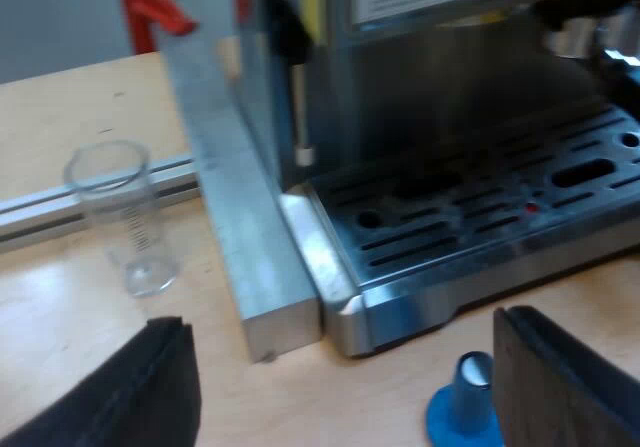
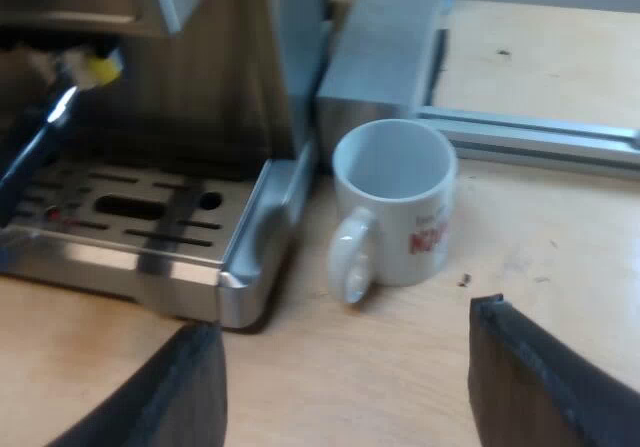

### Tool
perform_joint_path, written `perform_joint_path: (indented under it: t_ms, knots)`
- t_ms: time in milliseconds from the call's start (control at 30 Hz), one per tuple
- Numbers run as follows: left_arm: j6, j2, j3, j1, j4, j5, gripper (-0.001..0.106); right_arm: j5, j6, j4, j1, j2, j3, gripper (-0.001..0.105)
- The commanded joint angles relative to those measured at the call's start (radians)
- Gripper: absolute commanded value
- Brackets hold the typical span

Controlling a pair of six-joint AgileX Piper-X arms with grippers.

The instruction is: Grind coffee beans and then tamp

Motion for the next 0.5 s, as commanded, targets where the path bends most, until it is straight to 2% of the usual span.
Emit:
perform_joint_path:
  t_ms: [33,167,500]
  knots:
    - [-0.009,0.030,-0.017,-0.046,-0.033,0.037,0.064,-0.003,-0.048,-0.002,0.046,0.030,-0.036,0.055]
    - [-0.009,0.074,-0.020,-0.107,-0.086,0.107,0.064,-0.009,-0.061,-0.002,0.121,0.081,-0.070,0.055]
    - [-0.001,0.176,-0.020,-0.252,-0.165,0.183,0.064,-0.149,-0.061,-0.009,0.275,0.205,-0.106,0.055]
